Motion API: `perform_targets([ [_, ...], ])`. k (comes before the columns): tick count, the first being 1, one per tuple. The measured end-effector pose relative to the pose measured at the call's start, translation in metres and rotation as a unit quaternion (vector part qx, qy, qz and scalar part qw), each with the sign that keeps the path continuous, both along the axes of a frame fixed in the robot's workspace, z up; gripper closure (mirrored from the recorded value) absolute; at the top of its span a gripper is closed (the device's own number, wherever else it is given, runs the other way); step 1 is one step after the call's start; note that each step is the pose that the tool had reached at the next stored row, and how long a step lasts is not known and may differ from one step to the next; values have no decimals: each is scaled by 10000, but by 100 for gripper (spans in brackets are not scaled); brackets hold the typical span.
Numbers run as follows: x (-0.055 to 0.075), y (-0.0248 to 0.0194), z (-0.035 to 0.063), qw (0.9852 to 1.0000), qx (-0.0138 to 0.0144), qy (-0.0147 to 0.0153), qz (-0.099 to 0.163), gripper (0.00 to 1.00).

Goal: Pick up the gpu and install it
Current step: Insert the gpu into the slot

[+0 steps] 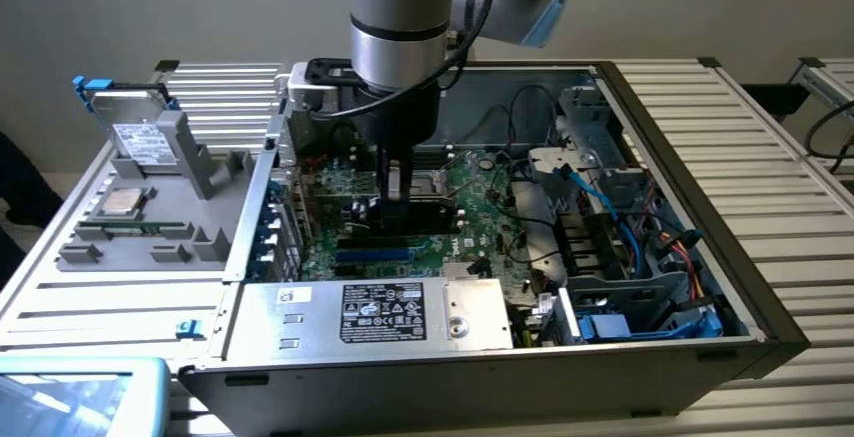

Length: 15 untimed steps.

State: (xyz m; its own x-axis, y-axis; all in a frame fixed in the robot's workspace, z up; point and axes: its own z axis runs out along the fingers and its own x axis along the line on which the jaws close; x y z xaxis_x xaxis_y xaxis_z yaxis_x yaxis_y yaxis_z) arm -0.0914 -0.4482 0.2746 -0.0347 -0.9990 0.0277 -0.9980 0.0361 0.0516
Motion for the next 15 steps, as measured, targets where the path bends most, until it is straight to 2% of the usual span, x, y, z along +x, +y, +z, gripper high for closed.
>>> perform_targets([
  [5,-30,-16,-74,10000,0,2,0,72],
  [15,-88,-73,-112,10000,21,2,0,72],
])
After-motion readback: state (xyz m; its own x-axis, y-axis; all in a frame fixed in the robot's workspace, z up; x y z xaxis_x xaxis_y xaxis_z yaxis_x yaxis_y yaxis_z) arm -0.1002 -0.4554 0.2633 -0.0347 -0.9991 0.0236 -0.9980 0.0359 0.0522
